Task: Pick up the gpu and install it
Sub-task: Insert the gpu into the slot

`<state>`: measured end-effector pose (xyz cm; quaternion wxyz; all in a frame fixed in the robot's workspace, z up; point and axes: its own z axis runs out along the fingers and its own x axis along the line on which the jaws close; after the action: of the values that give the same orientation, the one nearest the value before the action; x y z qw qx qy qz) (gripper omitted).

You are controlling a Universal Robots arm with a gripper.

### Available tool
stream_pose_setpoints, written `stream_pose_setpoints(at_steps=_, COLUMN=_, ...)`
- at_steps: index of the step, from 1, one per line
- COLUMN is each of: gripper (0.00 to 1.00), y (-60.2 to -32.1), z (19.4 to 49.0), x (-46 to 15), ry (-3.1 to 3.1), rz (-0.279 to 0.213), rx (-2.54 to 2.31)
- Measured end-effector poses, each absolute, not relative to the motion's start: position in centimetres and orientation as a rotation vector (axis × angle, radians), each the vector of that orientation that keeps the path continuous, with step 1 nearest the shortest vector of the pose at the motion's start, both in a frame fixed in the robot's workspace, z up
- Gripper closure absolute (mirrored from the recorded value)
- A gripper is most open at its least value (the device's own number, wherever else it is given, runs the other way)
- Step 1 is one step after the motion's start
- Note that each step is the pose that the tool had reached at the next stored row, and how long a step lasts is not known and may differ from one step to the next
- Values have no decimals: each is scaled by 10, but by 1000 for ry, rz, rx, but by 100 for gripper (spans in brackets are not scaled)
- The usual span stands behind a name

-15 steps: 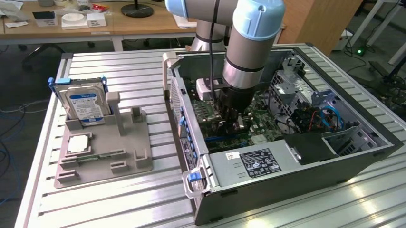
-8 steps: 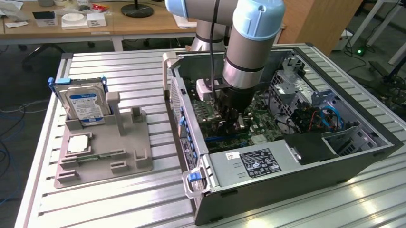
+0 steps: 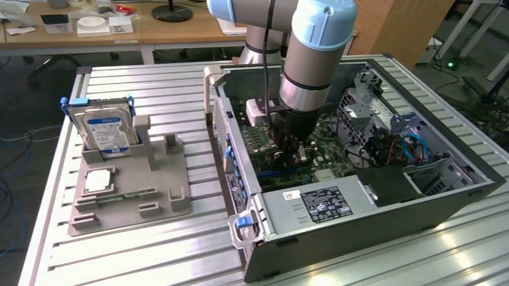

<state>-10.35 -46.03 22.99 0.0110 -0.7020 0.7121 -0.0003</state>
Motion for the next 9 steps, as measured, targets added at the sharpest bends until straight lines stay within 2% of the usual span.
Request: stream_pose_setpoints(at_steps=9, gripper=72, y=-459, z=230, x=-103, ry=2206, rz=-1, rx=-2206)
